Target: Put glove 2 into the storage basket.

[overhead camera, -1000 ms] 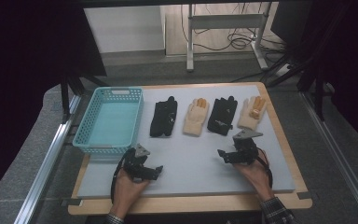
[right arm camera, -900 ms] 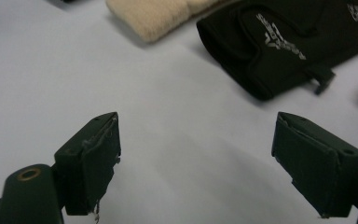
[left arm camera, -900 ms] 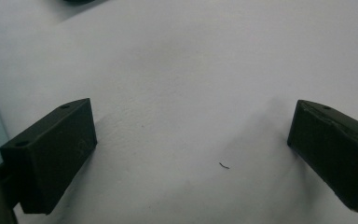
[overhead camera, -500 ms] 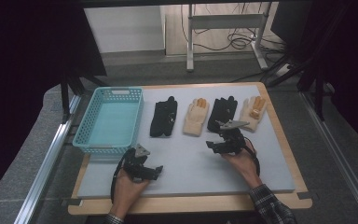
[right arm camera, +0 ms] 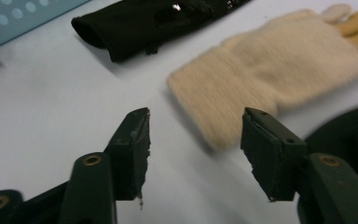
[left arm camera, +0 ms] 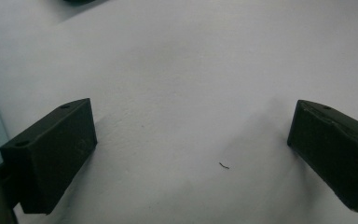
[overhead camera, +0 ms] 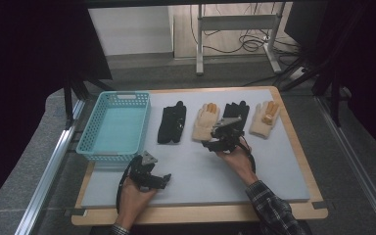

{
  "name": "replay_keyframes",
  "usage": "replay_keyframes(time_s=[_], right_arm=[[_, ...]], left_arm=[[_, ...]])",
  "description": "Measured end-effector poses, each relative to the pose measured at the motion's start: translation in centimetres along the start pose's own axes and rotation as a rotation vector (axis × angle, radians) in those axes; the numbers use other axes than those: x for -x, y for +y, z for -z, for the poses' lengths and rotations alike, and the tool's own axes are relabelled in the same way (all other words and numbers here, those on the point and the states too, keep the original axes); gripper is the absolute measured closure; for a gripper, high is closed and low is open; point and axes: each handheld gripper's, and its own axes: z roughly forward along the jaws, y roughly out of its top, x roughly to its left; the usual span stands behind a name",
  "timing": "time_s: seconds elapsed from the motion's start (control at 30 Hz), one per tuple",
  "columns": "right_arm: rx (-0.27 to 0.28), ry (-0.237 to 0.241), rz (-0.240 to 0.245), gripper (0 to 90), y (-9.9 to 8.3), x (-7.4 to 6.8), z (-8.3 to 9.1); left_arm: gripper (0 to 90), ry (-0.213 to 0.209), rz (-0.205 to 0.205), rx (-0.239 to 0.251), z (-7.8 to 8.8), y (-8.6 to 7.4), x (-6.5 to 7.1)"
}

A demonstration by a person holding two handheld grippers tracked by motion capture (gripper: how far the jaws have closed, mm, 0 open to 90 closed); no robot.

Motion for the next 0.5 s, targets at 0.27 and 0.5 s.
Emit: replay_keyframes(time_s=[0.27,0.5], right_arm=[[0.001,0.025,-0.031,52.2,2.6,-0.3,-2.5],[0.007,0.02,-0.033,53.1,5.0,-0.8,-4.8]], left_arm=[[1.3,0.0,-0.002,-0.001,0.0,0.0,0.0],[1.3,-0.001,0.0,0.002,0.0,0.0,0.0]])
